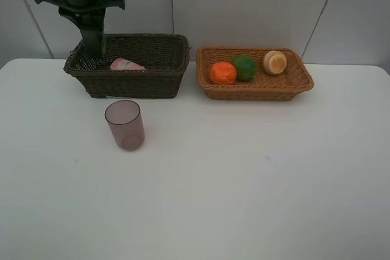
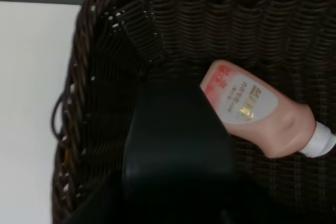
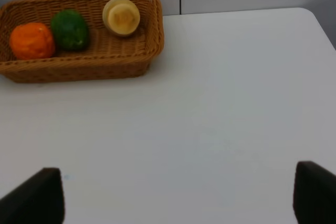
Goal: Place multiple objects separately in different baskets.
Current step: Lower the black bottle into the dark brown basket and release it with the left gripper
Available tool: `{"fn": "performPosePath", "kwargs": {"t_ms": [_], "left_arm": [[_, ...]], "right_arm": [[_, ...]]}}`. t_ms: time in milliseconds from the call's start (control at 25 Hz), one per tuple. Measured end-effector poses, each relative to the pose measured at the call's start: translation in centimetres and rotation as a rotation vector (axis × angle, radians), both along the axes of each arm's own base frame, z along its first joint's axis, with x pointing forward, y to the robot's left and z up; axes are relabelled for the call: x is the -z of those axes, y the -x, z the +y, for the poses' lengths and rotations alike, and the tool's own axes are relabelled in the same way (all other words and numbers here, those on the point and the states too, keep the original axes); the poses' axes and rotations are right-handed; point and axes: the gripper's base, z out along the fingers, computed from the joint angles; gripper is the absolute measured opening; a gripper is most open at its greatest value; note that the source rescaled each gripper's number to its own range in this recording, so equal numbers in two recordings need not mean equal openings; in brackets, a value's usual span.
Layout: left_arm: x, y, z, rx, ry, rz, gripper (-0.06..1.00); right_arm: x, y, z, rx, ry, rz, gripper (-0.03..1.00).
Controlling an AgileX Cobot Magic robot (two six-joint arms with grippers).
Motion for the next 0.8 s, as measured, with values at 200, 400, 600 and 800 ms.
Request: {"fn": "performPosePath", "kwargs": {"t_ms": [200,400,600,800], "left_arm": [[2.9,-1.1,0.9,-0.018,-0.002,0.037,0.49],[4.3,-1.7,1.7,-0.029,0.0,0.039,0.49],[5.9,-2.2,1.8,-0.032,0.015,0.048,0.49],[6.1,-2.3,1.9,-0.037,0.03,0.047,0.49]], "right_arm": [[0.0,0.0,0.0,0.0,0.0,0.0,0.88],[0.0,0.0,0.0,0.0,0.0,0.0,0.88],[0.0,0.0,0.0,0.0,0.0,0.0,0.88],[0.0,0.0,0.0,0.0,0.0,0.0,0.88]]}}
